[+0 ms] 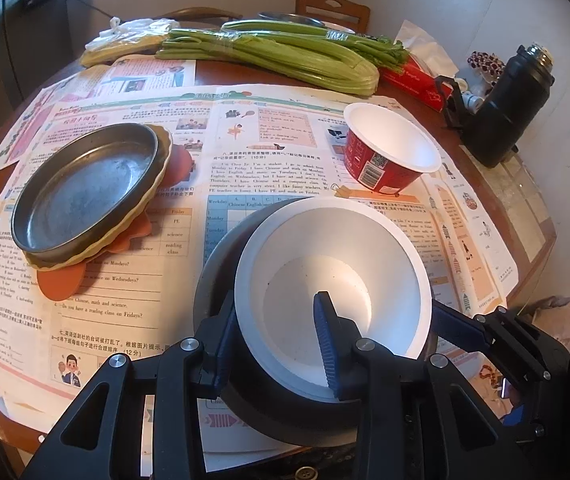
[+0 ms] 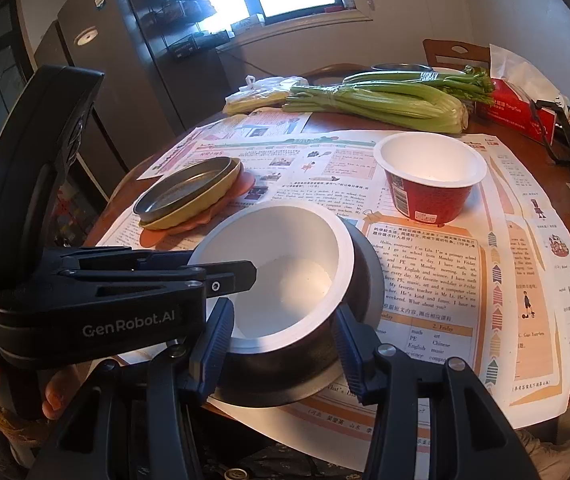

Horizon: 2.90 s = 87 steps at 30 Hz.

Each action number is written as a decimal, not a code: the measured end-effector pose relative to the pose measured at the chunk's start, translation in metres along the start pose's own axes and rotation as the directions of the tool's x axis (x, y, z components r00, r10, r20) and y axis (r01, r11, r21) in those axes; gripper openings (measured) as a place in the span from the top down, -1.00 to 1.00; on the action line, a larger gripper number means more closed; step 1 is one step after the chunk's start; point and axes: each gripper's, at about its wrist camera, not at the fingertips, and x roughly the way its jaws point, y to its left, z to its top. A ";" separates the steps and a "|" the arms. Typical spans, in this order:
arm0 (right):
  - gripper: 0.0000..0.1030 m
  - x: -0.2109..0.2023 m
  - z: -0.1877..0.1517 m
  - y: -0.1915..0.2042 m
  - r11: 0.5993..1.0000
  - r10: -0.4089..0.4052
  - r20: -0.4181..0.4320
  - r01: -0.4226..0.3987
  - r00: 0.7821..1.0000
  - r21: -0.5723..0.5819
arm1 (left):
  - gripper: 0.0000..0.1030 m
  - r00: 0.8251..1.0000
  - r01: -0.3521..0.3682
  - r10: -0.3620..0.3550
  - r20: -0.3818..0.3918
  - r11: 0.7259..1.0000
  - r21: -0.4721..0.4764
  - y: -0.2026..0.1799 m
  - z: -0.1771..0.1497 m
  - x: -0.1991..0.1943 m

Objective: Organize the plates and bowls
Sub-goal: 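Lower the paper bowl into the steel bowl with the left gripper, then open the left gripper to release the paper bowl, then move the left gripper to the smaller white paper bowl and grasp its rim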

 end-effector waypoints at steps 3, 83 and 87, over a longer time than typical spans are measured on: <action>0.03 0.001 -0.001 0.000 1.000 -0.005 -0.001 0.005 1.000 -0.002 | 0.27 1.000 -0.003 0.003 -0.001 1.000 -0.001 0.000 -0.001 0.001; -0.09 -0.063 0.059 -0.086 0.970 -0.206 0.240 0.166 0.949 0.178 | -0.02 0.989 0.000 -0.025 0.146 0.986 0.169 -0.059 0.100 -0.015; -0.09 -0.046 0.064 -0.114 0.952 -0.232 0.196 0.182 0.953 0.246 | -0.02 0.993 0.030 -0.048 0.106 0.985 0.170 -0.061 0.117 0.009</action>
